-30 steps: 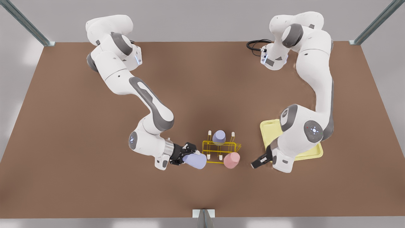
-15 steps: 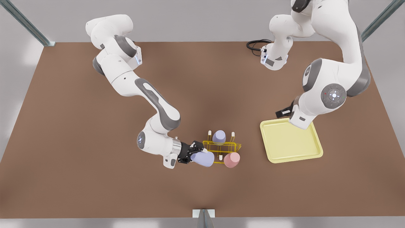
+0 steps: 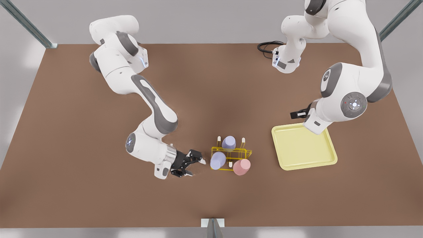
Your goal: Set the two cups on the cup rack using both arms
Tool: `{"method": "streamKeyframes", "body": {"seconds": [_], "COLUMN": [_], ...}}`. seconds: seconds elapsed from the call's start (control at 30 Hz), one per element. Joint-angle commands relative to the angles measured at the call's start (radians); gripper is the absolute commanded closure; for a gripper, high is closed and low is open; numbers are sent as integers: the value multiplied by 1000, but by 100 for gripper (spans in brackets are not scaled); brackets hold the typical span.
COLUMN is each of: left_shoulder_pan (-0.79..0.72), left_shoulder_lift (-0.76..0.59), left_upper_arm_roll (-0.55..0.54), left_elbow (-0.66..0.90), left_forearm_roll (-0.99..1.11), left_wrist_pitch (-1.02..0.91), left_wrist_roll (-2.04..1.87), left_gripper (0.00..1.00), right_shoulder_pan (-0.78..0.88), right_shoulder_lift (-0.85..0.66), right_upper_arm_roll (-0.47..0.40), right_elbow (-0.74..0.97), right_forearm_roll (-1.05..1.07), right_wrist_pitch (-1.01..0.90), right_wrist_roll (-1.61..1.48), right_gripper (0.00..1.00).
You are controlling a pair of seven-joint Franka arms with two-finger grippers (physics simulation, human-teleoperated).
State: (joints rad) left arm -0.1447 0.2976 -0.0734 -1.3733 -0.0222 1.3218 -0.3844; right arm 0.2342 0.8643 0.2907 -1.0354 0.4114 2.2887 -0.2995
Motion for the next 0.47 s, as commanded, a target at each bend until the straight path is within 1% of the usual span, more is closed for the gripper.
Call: {"method": "streamKeyframes", "body": {"seconds": [0.0, 0.03, 0.07, 0.13, 0.17, 0.23, 0.27, 0.3, 0.33, 0.37, 0.43], "left_shoulder_pan": [1, 1, 2, 34, 36, 37, 37, 37, 37, 37, 37], "left_shoulder_lift": [0, -2, -6, -18, -18, -26, -26, -26, -26, -26, -26], "left_upper_arm_roll": [0, 0, 4, 4, 4, 3, 3, 3, 3, 3, 4], "left_elbow": [0, 0, 3, 14, 26, 26, 26, 26, 26, 26, 26], "left_forearm_roll": [-1, -2, -1, 1, -1, -1, -2, -2, -2, -4, -7], "left_wrist_pitch": [-1, -1, -1, -6, -6, -3, -3, -3, -3, -3, -3], "left_wrist_roll": [105, 104, 105, 105, 104, 104, 104, 104, 104, 104, 104], "left_gripper": [0, 0, 0, 0, 0, 0, 0, 0, 0, 0, 0], "right_shoulder_pan": [-24, -68, -133, -245, -251, -309, -315, -315, -315, -315, -311], "right_shoulder_lift": [-102, -116, -133, -154, -207, -348, -494, -576, -671, -732, -751], "right_upper_arm_roll": [-90, -99, -122, -125, -124, -119, -120, -124, -148, -159, -185], "right_elbow": [-43, -42, -41, -29, -29, -52, -152, -212, -307, -376, -403], "right_forearm_roll": [-316, -400, -540, -657, -663, -631, -634, -628, -573, -556, -551], "right_wrist_pitch": [-464, -627, -791, -951, -995, -1051, -1042, -1042, -1037, -1009, -1008], "right_wrist_roll": [161, 236, 246, 244, 244, 253, 258, 226, 214, 217, 215], "right_gripper": [0, 0, 0, 0, 0, 0, 0, 0, 0, 0, 0]}}
